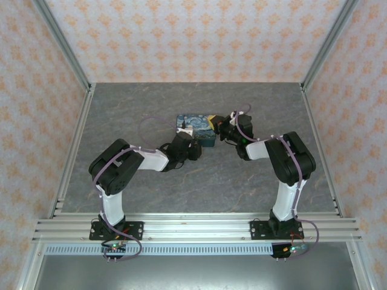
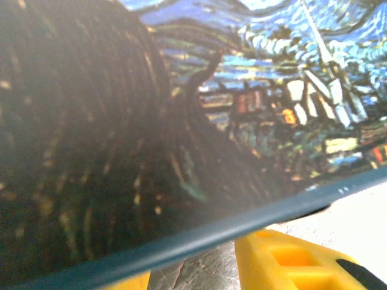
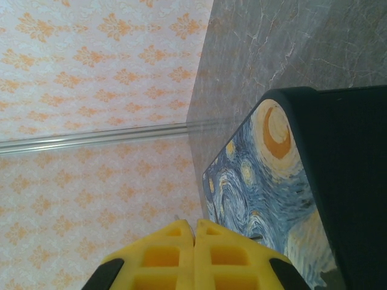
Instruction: Unlock the padlock with the key
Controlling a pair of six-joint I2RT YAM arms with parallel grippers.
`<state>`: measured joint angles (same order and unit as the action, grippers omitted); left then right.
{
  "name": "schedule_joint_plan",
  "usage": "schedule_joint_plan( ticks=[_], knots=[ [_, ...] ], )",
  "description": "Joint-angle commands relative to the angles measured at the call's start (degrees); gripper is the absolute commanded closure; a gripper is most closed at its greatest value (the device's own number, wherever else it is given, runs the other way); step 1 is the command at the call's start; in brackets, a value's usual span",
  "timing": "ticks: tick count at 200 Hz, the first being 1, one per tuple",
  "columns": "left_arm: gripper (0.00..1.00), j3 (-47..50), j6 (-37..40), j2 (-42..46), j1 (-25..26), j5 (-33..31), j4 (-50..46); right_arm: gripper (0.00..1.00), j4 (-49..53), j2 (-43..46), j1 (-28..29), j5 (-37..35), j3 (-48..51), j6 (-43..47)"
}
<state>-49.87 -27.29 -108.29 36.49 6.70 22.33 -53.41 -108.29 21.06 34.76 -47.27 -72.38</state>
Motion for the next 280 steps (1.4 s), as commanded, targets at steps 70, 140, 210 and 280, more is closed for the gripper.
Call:
schedule_joint_plan(
  ticks=[70,140,210,280],
  knots=[
    [0.60,-0.52,-6.41,-2.89,0.60,3.64,10.90,1.00,0.23,-1.13,-0.01,0.61,-1.03,1.06],
    [0.60,-1.42,-13.37,-5.81,0.62,2.93,15.38,1.00,-0.16,-1.80,-0.01,0.48,-0.63,1.04],
    [0.60,-0.66,-15.96,-8.16,0.60,1.09,17.50,1.00,-0.38,-2.42,0.01,0.48,-0.70,0.95],
    [0.60,0.24,-22.06,-8.00,2.24,-0.01,23.70,1.00,-1.74,-3.81,-0.05,0.39,0.11,0.46]
  ],
)
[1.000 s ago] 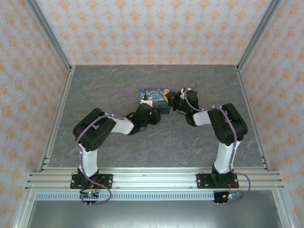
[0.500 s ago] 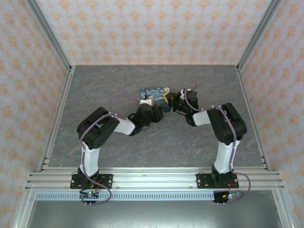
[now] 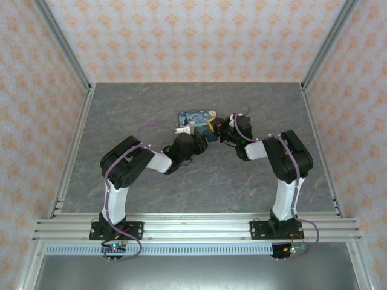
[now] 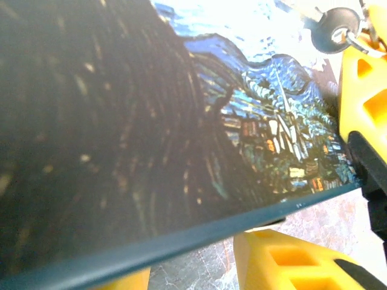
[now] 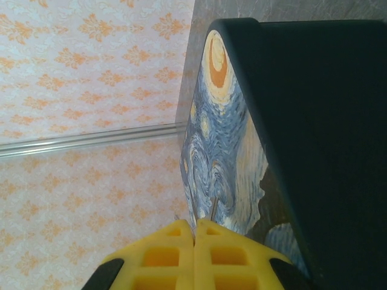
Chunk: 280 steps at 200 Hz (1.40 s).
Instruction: Unlock the padlock with the key
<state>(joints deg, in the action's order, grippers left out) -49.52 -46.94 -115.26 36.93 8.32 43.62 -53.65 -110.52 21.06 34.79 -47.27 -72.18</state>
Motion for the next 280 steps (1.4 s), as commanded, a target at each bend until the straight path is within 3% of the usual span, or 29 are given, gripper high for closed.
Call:
schedule_joint_plan(
  ticks=[1,37,127,280],
  knots=[
    [0.60,-0.17,-2.39,-1.07,1.86,-1.68,2.38,1.00,-1.48,-1.61,-0.05,0.37,0.05,0.23],
    [0.60,-3.79,-3.13,-2.06,2.94,-3.73,-3.74,1.00,-1.74,-2.01,-0.04,0.28,0.07,0.12],
    [0.59,-1.70,-9.74,-3.57,2.93,-11.76,-1.82,1.00,-2.50,-2.70,-0.05,0.37,0.07,-0.24],
    [0.72,0.39,-17.47,-6.09,2.97,-13.36,3.78,1.00,-2.80,-2.68,-0.05,0.19,0.62,-0.41]
  ],
)
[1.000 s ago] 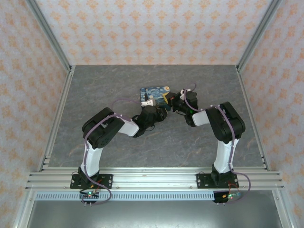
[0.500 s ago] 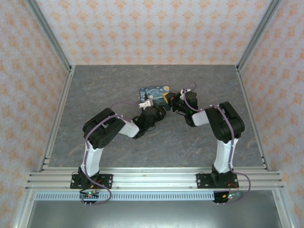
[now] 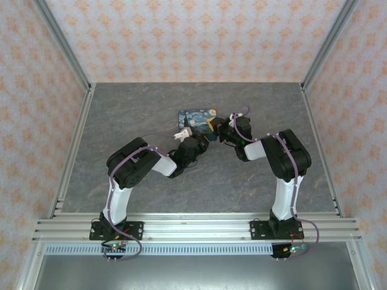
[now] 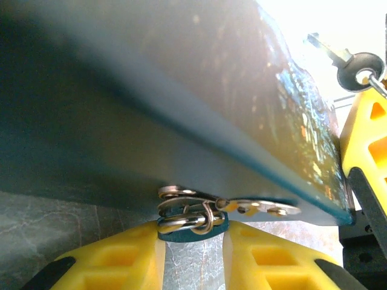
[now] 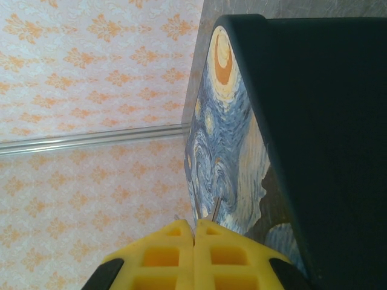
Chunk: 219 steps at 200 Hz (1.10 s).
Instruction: Unlock the padlock with the key
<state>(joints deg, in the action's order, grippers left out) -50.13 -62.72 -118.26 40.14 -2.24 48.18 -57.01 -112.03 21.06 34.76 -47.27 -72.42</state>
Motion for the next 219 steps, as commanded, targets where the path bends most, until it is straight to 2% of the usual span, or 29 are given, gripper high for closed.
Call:
schedule_joint_plan(
  ticks=[1,33,62,77,115,160,219],
  knots=[
    [0.72,1.00,-1.79,-3.11,-0.29,-2.74,-0.67,1.00,0.58,-1.17,-0.01,0.22,0.65,-0.13],
    [0.73,1.45,-2.99,-3.56,-0.29,-2.35,2.99,1.00,0.68,-1.09,-0.05,0.22,0.77,-0.08],
    [0.61,2.35,-3.77,-3.39,-0.28,-1.09,7.01,1.00,0.84,-1.18,-0.03,0.22,0.69,0.00],
    [0.58,2.61,-3.90,-3.13,-0.24,-0.83,9.14,1.00,0.89,-1.24,-0.04,0.22,0.77,0.04],
    [0.59,3.38,-5.29,-3.44,-0.24,-1.23,10.44,1.00,0.69,-1.50,0.00,0.18,0.81,0.07],
    [0.59,5.28,-9.35,-5.08,-0.27,-0.90,17.68,1.00,0.51,-1.67,-0.05,0.21,0.98,0.00],
    [0.59,5.60,-7.89,-1.54,-0.24,-0.34,14.45,1.00,0.22,-2.03,-0.04,0.12,1.12,-0.05]
  ],
)
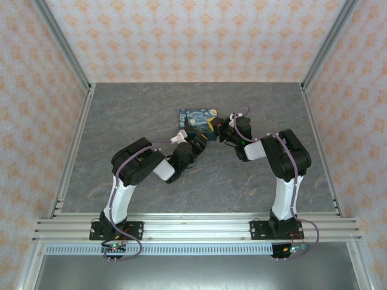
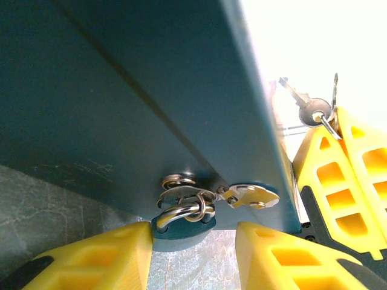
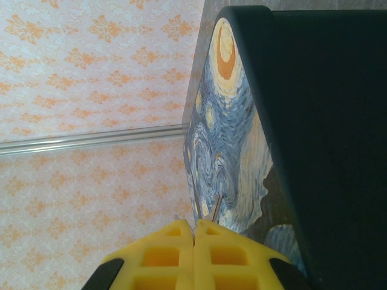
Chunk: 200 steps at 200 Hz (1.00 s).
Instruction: Unlock the padlock with the key
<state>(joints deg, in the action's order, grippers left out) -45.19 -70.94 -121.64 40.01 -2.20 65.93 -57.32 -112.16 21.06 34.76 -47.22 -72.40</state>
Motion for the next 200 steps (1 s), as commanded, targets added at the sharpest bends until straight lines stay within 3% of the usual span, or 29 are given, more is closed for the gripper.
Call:
schedule_joint_plan(
  ticks=[1,39,72,110,139,200],
  knots=[
    [0.59,0.51,0.39,1.94,-0.11,-0.28,-3.59,1.00,0.49,-1.91,0.00,0.12,1.03,-0.09],
    [0.53,-4.74,3.18,4.32,-0.13,-0.16,-21.73,1.00,0.15,-2.19,0.00,0.13,1.18,-0.24],
    [0.47,-6.15,4.45,3.80,-0.27,-0.56,-25.68,1.00,0.10,-2.18,0.03,0.04,1.42,-0.28],
    [0.45,-6.96,5.35,2.10,-0.63,-0.38,-24.62,1.00,0.07,-2.21,0.00,0.04,1.52,-0.07],
    [0.44,-6.04,5.37,0.97,-0.99,2.16,-16.40,1.00,0.01,-2.45,-0.04,-0.05,1.56,-0.19],
    [0.44,-2.37,5.67,7.51,-0.99,3.48,-13.05,1.00,-0.06,-2.62,-0.04,-0.04,1.19,-0.34]
  ],
)
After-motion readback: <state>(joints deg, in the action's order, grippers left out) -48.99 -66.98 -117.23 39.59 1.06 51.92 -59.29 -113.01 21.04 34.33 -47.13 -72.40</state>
